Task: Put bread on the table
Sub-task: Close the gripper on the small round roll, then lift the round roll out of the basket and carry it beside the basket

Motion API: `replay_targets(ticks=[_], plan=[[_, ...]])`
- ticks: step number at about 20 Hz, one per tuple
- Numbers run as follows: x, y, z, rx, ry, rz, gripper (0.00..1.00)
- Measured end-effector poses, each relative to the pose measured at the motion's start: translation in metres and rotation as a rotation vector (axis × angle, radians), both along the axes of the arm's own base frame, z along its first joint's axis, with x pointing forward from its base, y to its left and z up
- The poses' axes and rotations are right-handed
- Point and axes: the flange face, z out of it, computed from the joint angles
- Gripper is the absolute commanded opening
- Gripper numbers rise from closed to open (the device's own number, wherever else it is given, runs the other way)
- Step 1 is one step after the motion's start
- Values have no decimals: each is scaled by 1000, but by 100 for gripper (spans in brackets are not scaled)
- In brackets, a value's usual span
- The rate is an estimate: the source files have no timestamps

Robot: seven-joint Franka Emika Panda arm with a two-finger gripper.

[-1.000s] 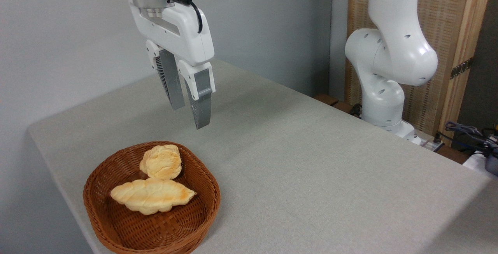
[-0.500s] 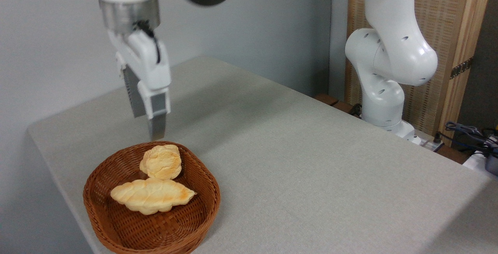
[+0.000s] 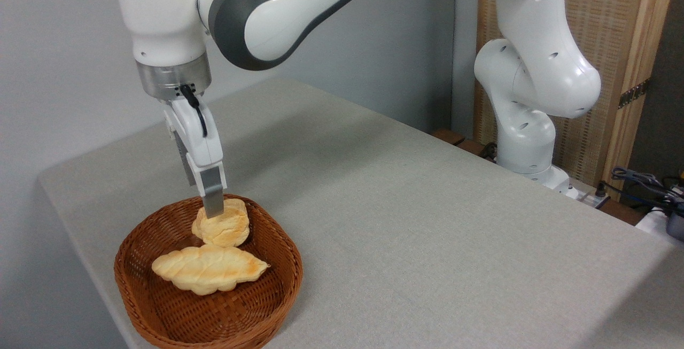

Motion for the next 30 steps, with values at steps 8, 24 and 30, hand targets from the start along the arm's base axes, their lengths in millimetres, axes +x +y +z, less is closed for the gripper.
replay_targets(ticks=[8, 24, 30], plan=[[-2, 2, -39, 36, 59, -44, 39], [-2, 2, -41, 39, 59, -57, 33], [-2, 2, -38, 39, 54, -57, 33]])
